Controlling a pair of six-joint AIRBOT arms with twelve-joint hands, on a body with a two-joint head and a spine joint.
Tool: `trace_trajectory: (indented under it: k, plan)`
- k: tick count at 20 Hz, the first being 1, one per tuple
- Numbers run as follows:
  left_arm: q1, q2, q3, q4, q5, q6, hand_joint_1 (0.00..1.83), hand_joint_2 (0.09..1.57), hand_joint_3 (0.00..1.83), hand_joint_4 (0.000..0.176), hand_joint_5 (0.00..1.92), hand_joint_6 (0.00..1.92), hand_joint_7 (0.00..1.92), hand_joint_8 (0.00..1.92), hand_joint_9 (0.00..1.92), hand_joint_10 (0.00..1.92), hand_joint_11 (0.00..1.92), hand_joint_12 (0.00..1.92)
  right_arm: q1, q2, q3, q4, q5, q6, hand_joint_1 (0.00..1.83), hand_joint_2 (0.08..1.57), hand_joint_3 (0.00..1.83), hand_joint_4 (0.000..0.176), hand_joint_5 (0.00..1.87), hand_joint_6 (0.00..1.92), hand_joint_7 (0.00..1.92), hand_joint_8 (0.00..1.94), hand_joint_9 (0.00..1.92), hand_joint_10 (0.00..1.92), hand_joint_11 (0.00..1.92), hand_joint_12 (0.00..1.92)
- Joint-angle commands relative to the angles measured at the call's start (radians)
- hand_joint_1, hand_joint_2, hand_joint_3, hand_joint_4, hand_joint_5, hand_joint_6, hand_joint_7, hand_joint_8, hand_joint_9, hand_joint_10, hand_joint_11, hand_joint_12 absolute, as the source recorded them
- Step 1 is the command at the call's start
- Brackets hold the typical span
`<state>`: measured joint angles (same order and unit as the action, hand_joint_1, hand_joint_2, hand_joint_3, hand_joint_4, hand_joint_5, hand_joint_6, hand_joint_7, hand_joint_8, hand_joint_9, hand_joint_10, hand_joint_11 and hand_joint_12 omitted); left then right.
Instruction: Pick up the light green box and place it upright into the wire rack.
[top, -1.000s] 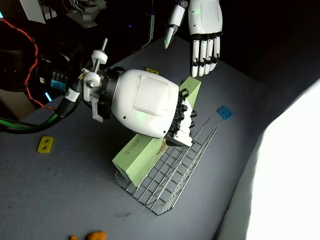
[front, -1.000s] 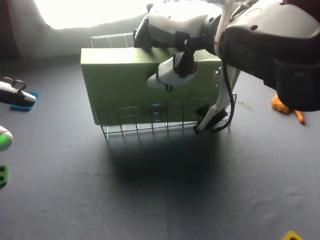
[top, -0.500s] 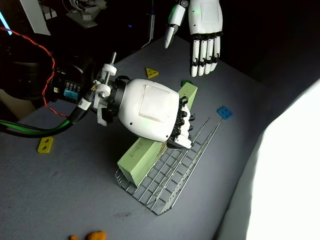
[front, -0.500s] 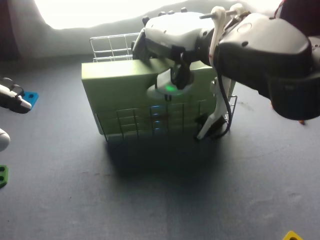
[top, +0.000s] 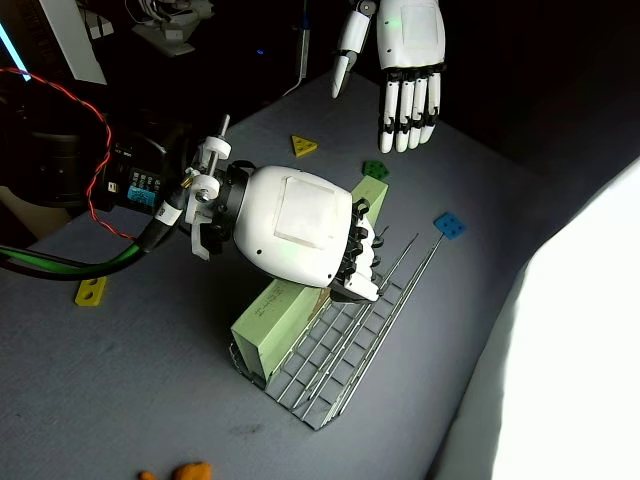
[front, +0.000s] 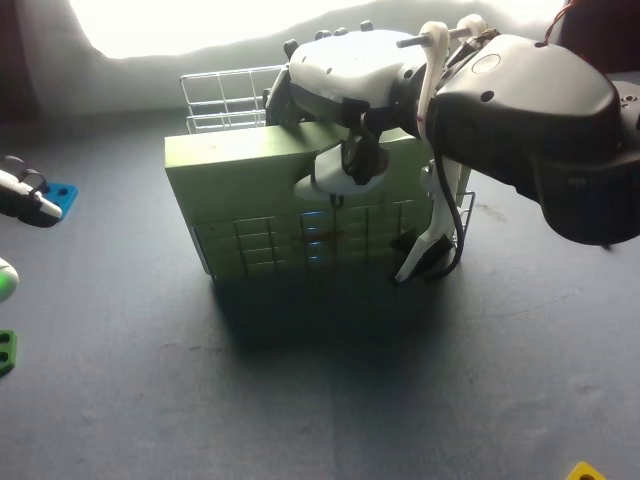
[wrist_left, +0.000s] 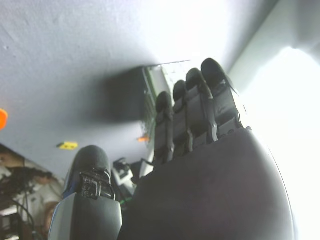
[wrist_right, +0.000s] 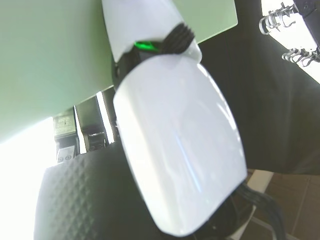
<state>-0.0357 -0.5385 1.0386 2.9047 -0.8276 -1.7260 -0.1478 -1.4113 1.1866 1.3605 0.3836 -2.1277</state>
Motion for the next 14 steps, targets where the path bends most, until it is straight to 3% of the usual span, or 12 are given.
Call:
trace_trajectory:
  k: [1,8,10,14]
  plan:
    - [-0.016,-0.001,0.004,-0.006,0.070,-0.002,0.14,1.25,0.00,0.007,0.27,0.01,0.24,0.01,0.24,0.01,0.00,0.63,0.006,0.004,0.003,-0.041,0.036,0.004,1.36,1.17,0.00,0.000,0.90,0.97,0.89,1.19,0.74,1.51,0.46,1.70]
    - [-0.016,-0.001,0.004,-0.006,0.070,-0.002,0.14,1.24,0.00,0.007,0.27,0.01,0.24,0.01,0.24,0.01,0.00,0.63,0.005,0.004,0.003,-0.041,0.036,0.004,1.36,1.17,0.00,0.000,0.90,0.97,0.90,1.18,0.74,1.50,0.46,1.70]
    - [-0.016,-0.001,0.004,-0.006,0.070,-0.002,0.12,1.24,0.00,0.003,0.26,0.00,0.24,0.00,0.20,0.01,0.00,0.52,0.005,0.004,0.003,-0.041,0.036,0.004,1.36,1.17,0.00,0.000,0.92,0.95,0.89,1.18,0.73,1.51,0.49,1.71]
    - [-0.016,-0.001,0.004,-0.006,0.070,-0.002,0.14,1.24,0.00,0.000,0.28,0.01,0.25,0.00,0.20,0.01,0.00,0.50,0.005,0.004,0.003,-0.041,0.036,0.007,1.36,1.16,0.00,0.000,0.92,0.95,0.91,1.16,0.73,1.50,0.51,1.70]
